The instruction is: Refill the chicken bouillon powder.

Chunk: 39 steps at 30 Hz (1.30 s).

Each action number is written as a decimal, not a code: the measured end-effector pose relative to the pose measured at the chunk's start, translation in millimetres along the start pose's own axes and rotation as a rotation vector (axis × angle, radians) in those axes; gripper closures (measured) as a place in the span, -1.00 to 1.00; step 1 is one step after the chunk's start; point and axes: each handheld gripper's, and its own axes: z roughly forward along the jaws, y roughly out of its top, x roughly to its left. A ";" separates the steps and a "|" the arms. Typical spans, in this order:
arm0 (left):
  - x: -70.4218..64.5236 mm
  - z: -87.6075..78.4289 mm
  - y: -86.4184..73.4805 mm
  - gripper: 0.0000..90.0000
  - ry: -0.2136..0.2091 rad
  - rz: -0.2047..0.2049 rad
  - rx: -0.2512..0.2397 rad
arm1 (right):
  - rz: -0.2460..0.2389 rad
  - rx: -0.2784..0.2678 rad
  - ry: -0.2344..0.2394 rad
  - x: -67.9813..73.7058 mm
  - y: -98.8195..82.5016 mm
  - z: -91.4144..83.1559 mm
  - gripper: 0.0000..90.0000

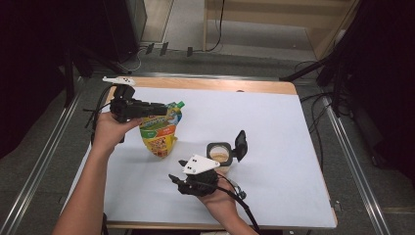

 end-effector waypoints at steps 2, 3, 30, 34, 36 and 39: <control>-2.6 -2.4 1.6 0.47 0.011 -0.001 -0.004 | -0.001 0.000 0.002 0.2 0.1 -0.1 0.08; -3.8 -3.4 2.4 0.46 0.016 -0.004 -0.008 | -0.001 0.001 0.001 0.3 0.2 0.0 0.08; -9.0 -36.3 12.0 -0.04 0.095 -0.072 -0.046 | 0.003 0.025 0.023 -1.0 1.2 -2.0 0.07; -5.2 -41.7 10.6 -0.10 0.121 -0.078 -0.061 | 0.005 0.033 0.037 -1.2 2.3 -1.8 0.06; -2.9 -44.4 9.5 -0.12 0.129 -0.081 -0.064 | 0.004 0.037 0.044 -1.1 2.8 -1.8 0.06; 1.6 -46.0 7.3 -0.15 0.145 -0.093 -0.055 | 0.006 0.033 0.059 -0.9 3.5 -2.2 0.12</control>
